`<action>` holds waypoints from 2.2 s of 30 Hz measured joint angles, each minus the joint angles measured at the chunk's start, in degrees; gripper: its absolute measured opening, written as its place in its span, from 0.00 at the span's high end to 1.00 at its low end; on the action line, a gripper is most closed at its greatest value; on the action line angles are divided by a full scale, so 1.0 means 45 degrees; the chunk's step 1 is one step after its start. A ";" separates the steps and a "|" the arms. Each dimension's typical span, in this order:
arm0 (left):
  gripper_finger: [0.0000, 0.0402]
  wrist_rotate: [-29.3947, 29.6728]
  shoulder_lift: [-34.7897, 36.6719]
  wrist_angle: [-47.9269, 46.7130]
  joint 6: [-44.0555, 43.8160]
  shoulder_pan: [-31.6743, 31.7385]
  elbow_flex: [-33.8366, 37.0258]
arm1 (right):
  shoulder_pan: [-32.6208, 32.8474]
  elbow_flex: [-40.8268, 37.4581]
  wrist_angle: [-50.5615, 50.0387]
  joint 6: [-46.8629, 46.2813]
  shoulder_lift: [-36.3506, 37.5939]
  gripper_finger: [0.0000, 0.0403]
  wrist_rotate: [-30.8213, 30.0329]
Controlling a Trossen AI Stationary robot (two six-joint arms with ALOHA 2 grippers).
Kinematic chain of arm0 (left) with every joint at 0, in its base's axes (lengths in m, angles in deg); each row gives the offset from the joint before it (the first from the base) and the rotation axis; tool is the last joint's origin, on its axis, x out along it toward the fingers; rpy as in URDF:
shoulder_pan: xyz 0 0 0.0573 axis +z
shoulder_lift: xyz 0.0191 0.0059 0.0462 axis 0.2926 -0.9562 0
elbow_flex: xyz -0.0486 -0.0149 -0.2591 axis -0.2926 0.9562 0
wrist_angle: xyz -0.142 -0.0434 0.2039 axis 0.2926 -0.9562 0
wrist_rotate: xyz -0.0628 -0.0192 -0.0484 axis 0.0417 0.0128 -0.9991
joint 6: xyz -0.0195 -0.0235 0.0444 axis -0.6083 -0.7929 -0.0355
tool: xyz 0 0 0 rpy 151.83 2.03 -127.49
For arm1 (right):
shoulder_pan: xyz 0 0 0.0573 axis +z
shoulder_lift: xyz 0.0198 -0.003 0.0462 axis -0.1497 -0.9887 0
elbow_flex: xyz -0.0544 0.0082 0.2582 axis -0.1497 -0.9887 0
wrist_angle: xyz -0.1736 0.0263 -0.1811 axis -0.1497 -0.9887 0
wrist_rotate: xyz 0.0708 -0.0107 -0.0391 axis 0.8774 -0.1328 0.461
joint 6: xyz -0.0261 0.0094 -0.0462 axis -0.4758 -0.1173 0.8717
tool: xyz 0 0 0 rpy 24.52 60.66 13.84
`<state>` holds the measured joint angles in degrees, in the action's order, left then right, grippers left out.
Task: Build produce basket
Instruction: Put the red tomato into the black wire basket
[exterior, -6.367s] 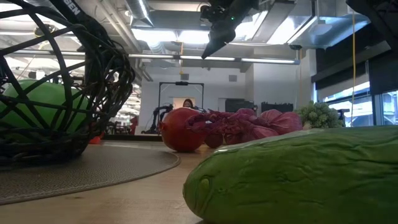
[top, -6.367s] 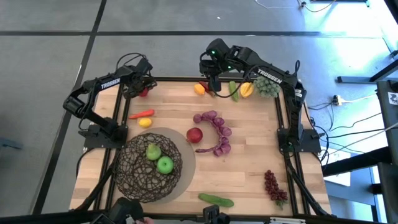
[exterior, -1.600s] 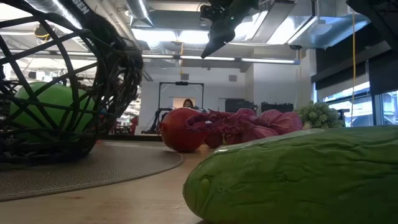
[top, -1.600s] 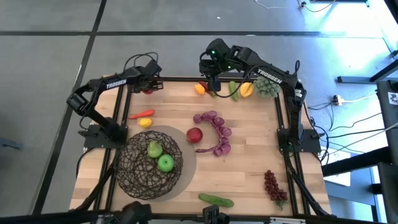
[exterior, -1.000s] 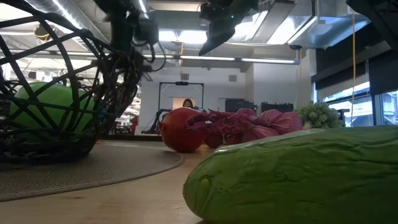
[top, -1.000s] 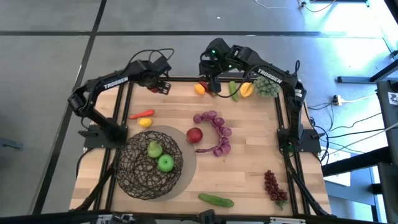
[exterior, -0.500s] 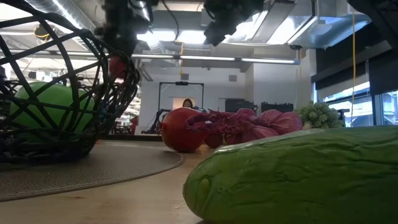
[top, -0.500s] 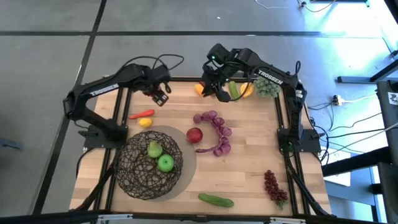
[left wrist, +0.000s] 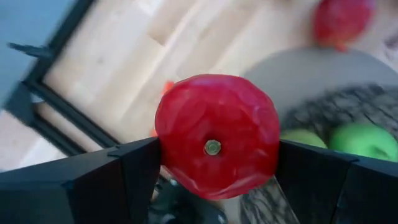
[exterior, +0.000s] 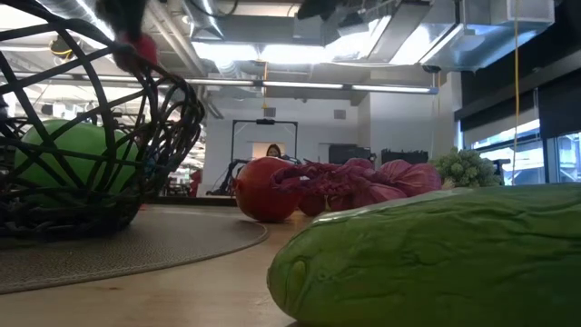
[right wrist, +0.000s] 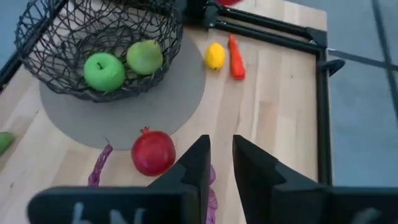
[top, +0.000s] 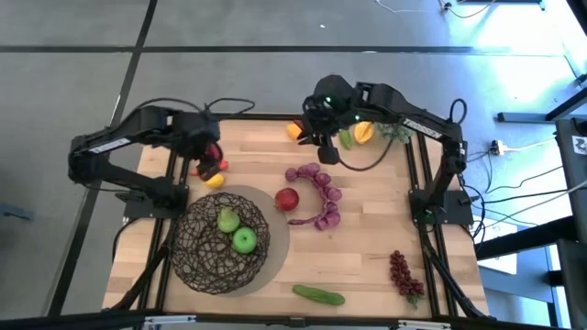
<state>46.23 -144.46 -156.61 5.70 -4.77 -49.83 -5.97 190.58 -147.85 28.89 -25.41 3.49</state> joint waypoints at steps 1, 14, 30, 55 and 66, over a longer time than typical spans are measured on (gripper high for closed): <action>0.36 -0.0153 0.0108 -0.0214 -0.0241 -0.0282 -0.0005 | 0.0165 0.0000 0.0006 -0.0083 0.0065 0.84 -0.0306; 0.36 -0.2611 0.0763 -0.0443 -0.1205 -0.4331 0.2062 | 0.1439 0.0005 0.0947 -0.1686 0.0283 0.84 -0.2255; 0.36 -0.3332 0.0812 0.4349 -0.2013 -0.7859 0.7171 | 0.1484 0.0005 0.1251 -0.1580 0.0283 0.84 -0.2287; 0.34 -0.2443 -0.0085 0.7061 -0.2560 -0.8256 0.9097 | 0.1479 0.0005 0.1179 -0.1662 0.0273 0.84 -0.2257; 0.34 -0.2390 -0.0085 0.7042 -0.2657 -0.8256 0.9098 | 0.1490 0.0005 0.0857 -0.0647 0.0261 0.84 0.0453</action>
<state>35.48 -144.84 -124.92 -6.26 -41.92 -8.89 0.74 190.60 -143.99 25.98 -24.24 5.53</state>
